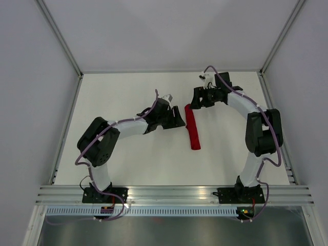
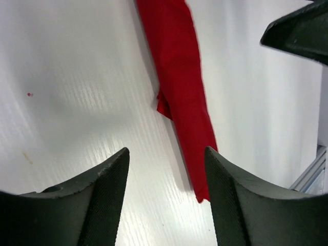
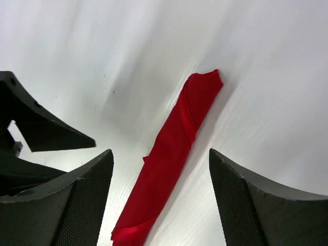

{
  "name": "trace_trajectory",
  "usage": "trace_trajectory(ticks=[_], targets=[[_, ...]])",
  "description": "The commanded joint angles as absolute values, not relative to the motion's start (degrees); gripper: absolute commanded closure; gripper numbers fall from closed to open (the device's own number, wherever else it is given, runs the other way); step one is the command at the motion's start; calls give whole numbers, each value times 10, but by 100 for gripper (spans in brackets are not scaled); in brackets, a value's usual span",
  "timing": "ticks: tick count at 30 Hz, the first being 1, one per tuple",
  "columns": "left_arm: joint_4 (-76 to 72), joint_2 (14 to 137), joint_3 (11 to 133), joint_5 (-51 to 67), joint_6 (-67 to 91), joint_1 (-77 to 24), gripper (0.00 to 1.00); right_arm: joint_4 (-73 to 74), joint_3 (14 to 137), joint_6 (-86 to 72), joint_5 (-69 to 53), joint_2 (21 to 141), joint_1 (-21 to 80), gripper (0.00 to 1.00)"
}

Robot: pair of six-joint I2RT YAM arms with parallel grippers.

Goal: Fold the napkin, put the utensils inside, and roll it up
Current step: Roll the napkin with the utensil

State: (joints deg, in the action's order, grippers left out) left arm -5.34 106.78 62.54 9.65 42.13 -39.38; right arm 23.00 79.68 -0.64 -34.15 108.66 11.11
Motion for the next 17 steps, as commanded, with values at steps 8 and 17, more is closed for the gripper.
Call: trace_trajectory(ticks=[8,17], targets=[[84,823,618,91,340,-351,29,331,811,63,-350,875,-65,2],[142,688,578,115,303,-320,26,340,759,74,-309,708,-127,2]])
